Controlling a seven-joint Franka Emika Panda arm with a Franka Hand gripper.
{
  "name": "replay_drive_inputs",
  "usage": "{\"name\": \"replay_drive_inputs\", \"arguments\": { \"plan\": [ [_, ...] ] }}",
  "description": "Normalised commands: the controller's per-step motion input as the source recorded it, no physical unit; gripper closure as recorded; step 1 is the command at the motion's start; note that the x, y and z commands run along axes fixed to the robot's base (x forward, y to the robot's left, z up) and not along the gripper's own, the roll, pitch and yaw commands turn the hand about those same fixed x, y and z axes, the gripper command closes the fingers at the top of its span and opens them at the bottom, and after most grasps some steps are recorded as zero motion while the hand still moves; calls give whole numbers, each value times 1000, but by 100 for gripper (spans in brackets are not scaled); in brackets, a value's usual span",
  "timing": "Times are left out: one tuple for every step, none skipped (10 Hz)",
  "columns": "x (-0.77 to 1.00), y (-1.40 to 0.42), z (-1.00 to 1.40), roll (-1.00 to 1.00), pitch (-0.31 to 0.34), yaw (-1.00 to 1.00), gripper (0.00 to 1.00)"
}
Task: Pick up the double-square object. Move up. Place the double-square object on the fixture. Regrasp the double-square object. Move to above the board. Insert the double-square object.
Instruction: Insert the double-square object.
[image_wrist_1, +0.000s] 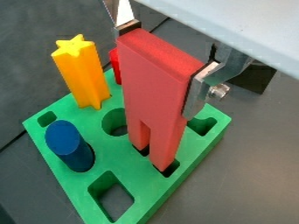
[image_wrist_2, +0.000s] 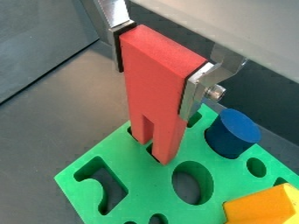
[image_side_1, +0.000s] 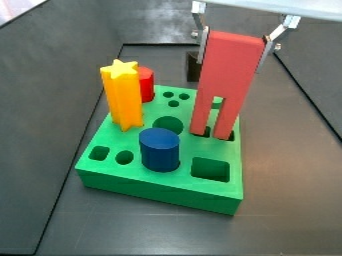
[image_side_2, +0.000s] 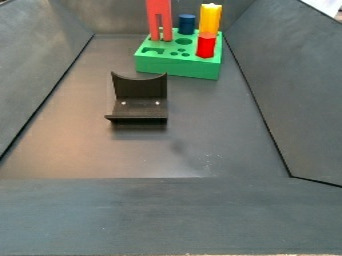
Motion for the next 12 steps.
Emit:
{"name": "replay_drive_inputs", "arguments": {
  "plan": [
    [117, -77, -189, -66, -26, -20, 100],
    [103, -37, -243, -24, -16, -54, 100],
    [114, -34, -286, 0, -10, -86, 100],
    [40, -26, -386, 0, -17, -94, 100],
    [111, 0, -426, 6, 0, -191, 100],
    [129, 0, -420, 40, 0, -266, 100],
    [31, 0, -511, 33, 0, -217, 100],
    [-86, 0, -637, 1, -123, -34, 100],
    [-263, -34, -683, 56, -229, 60, 100],
    [-403, -120, -640, 119, -300, 211, 100],
    [-360, -126, -511, 141, -274, 163, 100],
    [-340, -86, -443, 147, -263, 126, 100]
  ]
}}
